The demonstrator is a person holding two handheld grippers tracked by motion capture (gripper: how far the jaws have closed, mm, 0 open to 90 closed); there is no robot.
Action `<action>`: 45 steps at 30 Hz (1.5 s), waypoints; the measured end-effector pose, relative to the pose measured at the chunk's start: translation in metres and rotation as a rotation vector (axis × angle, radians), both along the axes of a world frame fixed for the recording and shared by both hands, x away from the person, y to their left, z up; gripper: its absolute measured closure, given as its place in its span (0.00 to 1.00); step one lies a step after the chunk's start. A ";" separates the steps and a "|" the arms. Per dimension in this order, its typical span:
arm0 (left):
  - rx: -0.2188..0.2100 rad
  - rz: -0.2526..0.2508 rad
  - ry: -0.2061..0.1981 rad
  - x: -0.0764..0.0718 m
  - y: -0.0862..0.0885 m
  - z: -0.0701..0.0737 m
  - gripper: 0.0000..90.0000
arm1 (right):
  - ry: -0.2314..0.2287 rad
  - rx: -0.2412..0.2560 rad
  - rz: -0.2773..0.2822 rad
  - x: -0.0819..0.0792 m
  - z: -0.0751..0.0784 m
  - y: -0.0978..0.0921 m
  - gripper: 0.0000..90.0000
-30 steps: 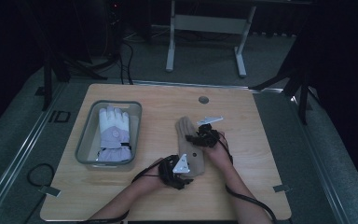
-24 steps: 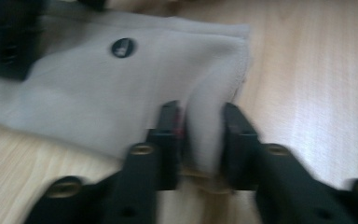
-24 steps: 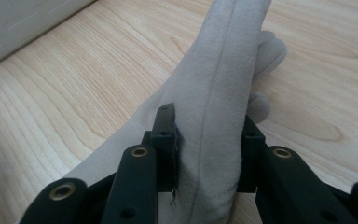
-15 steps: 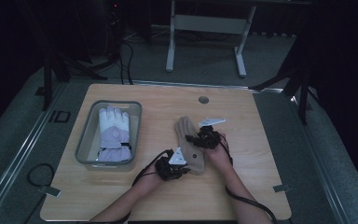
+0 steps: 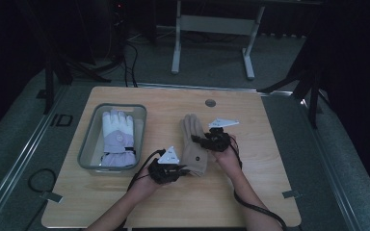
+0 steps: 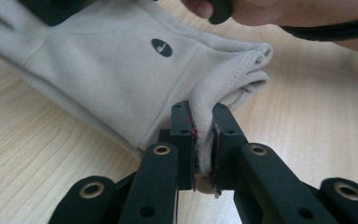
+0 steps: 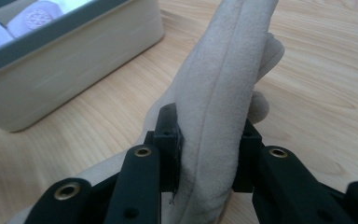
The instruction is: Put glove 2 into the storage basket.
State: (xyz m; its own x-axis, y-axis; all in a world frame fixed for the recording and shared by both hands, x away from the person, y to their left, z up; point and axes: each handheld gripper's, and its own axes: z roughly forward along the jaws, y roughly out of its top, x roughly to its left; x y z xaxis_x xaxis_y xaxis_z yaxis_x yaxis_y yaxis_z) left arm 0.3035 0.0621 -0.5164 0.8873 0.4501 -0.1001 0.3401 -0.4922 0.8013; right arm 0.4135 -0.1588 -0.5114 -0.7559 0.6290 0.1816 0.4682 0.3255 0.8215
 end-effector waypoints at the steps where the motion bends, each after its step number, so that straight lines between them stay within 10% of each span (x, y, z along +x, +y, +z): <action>1: 0.032 -0.005 -0.032 -0.004 0.000 0.004 0.91 | -0.011 -0.011 0.006 -0.001 0.002 0.002 0.78; 19: 0.123 -0.006 -0.086 -0.015 0.043 0.040 0.91 | -0.046 -0.019 0.103 0.000 0.037 0.064 0.78; 45: 0.187 0.165 -0.086 -0.028 0.148 0.066 0.91 | -0.045 -0.001 0.258 0.020 0.061 0.195 0.78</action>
